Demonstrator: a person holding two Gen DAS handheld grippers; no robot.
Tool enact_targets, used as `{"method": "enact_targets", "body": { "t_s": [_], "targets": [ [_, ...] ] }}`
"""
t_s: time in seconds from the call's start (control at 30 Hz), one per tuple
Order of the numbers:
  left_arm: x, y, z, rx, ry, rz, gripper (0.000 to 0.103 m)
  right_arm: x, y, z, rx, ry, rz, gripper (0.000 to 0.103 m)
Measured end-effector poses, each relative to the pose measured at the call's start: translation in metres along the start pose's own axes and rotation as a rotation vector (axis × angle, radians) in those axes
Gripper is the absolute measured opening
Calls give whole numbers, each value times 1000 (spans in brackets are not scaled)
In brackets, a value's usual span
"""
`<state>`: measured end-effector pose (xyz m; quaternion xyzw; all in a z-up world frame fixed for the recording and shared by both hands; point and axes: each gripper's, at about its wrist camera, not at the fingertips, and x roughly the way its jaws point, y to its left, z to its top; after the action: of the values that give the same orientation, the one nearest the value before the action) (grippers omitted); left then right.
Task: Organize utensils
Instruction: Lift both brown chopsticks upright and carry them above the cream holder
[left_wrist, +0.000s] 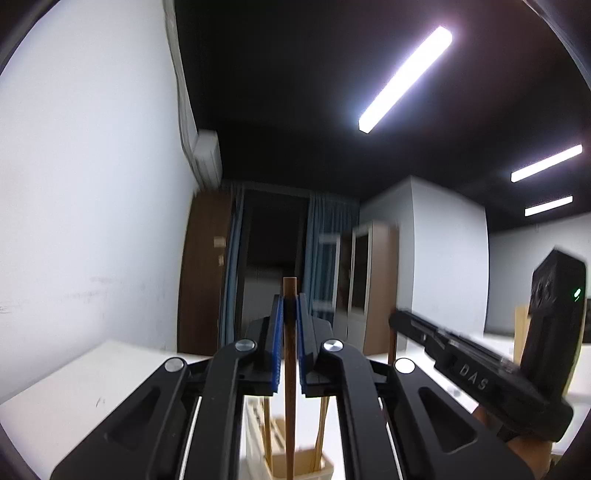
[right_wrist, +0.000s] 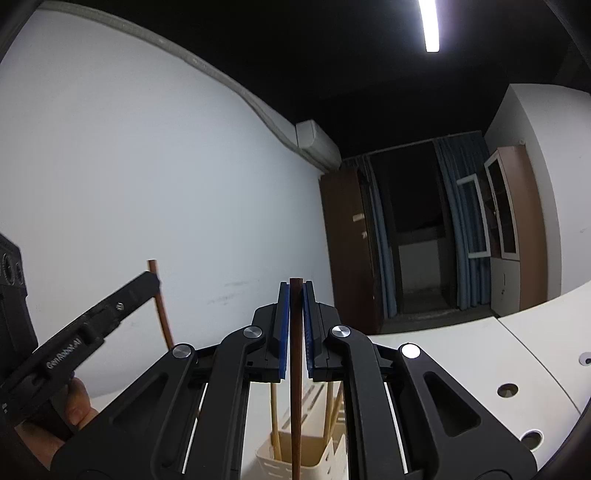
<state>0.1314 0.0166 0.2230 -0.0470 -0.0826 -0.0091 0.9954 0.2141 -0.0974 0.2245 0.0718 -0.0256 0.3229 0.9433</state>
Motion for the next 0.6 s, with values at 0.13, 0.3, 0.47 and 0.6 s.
{"method": "enact_targets", "body": {
  "t_s": [0.13, 0.3, 0.47, 0.6],
  "targets": [
    [-14, -1, 4, -3, -103, 20, 7, -10, -6, 5, 21, -99, 4, 7],
    [-18, 3, 2, -36, -169, 25, 7, -20, -11, 7, 42, -226, 0, 6],
    [-19, 2, -1, -49, -216, 21, 7, -17, -14, 4, 43, -281, -1, 7],
    [-13, 2, -6, -38, -202, 20, 7, -4, -15, -2, 33, -311, 10, 7]
  ]
}}
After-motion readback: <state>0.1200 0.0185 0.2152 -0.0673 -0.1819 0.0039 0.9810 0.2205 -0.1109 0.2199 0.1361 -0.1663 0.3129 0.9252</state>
